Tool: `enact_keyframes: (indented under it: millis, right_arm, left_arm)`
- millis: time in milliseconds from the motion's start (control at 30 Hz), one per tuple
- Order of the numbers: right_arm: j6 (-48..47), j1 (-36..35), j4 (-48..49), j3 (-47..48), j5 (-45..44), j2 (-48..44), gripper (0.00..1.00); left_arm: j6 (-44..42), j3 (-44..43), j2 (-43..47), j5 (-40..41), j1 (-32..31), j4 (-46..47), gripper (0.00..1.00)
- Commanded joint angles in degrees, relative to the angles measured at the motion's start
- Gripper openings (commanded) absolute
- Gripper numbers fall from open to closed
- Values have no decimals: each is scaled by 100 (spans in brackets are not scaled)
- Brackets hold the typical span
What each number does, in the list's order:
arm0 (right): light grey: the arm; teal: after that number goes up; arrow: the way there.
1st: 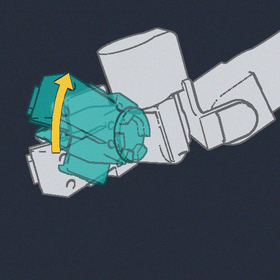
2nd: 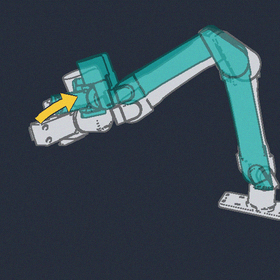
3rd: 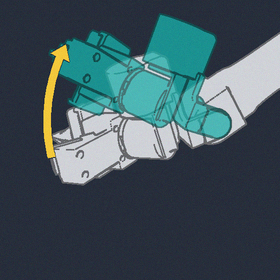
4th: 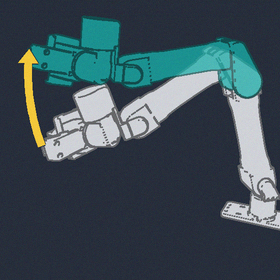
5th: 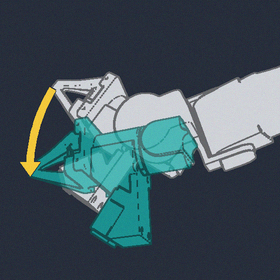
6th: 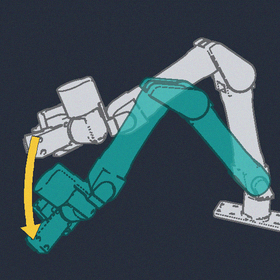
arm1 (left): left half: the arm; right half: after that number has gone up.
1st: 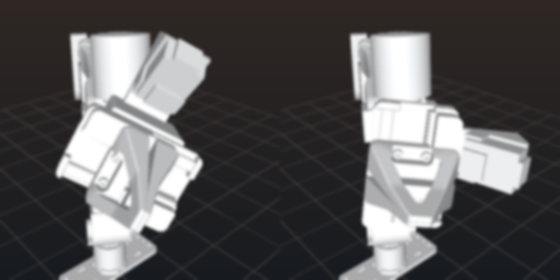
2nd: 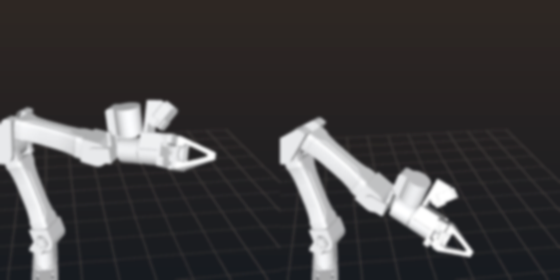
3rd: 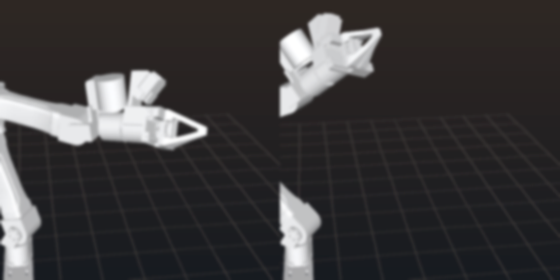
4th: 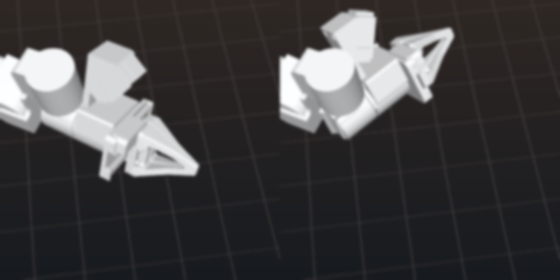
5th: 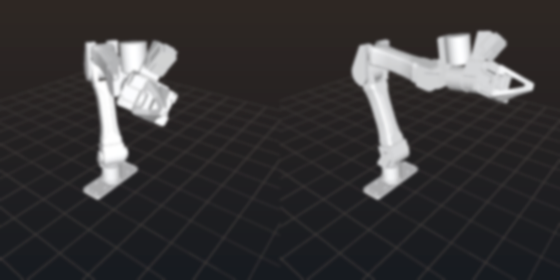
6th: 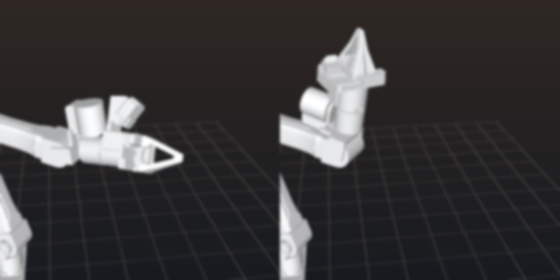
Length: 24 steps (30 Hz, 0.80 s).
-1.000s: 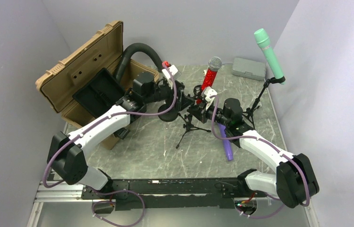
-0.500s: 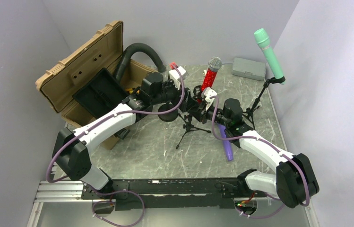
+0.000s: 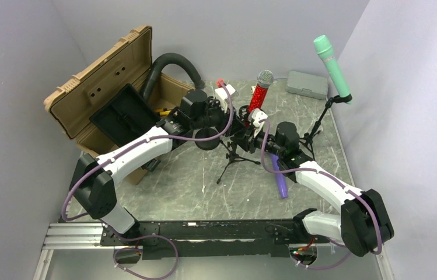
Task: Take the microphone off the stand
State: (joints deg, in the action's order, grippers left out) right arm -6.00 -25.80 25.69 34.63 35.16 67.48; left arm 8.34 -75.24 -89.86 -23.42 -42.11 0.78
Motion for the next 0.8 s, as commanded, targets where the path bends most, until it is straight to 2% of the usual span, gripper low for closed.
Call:
enact_keyframes:
  millis: [0,167,267,333,467,767]
  right_arm:
    - [-89,29,-126,-34,305,-162,28]
    - [-129,93,-267,64,348,-207,41]
    - [-236,109,-489,166,408,-256,52]
    - [-328,118,-637,233,465,-301,63]
    - [-593,128,-1120,491,656,-408,68]
    - [-1354,129,-3696,1679,617,-918,71]
  left_arm:
    - [-55,-123,68,4,34,48,47]
    - [-127,-31,155,-43,35,78,24]
    - [-149,25,208,-89,36,110,9]
    - [-156,80,259,-128,28,144,0]
    - [-216,224,379,-259,29,212,0]
    - [-661,259,612,-863,32,82,0]
